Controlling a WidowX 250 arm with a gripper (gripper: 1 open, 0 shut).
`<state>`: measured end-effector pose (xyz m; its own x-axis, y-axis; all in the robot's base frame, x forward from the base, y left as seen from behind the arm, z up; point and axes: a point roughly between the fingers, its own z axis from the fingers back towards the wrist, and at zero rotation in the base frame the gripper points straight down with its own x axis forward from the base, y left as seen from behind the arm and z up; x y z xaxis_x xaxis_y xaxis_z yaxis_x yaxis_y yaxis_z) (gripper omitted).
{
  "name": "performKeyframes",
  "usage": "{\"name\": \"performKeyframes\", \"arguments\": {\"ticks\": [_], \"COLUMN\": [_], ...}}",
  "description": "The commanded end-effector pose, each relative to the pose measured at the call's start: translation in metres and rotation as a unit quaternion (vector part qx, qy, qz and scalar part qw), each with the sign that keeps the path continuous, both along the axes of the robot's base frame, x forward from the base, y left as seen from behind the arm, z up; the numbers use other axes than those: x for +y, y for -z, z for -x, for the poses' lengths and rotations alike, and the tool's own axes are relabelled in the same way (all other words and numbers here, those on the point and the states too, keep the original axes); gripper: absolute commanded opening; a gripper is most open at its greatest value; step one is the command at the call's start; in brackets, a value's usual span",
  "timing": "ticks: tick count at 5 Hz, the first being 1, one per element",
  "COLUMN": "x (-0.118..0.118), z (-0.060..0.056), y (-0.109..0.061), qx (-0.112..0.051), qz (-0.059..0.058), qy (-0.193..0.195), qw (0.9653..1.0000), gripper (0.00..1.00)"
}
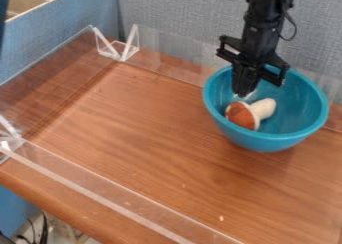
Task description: Remove the mushroom from inside the blue bowl and put it on the table
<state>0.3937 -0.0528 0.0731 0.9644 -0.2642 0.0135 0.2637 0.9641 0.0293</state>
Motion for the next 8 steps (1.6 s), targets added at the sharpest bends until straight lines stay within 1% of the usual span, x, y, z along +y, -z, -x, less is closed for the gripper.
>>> {"name": "performKeyframes", "arguments": {"ticks": [1,5,6,7,8], "x": [0.001,-0.002,-0.004,-0.008,-0.009], "z": [-0.008,0.001,0.003,0.003,0.005], "y": [-0.030,-0.054,-0.054,-0.045,-0.043], "qx": [-0.041,-0.057,-0.056,-0.048,-0.045], "qz": [0.009,0.020,0.023,0.024,0.025], "qy": [0.002,0.024,0.031,0.038,0.041], "qw": [0.9991,0.9979,0.9977,0.9978,0.9978], "gripper": [0.00,0.00,1.00,1.00,0.00]}}
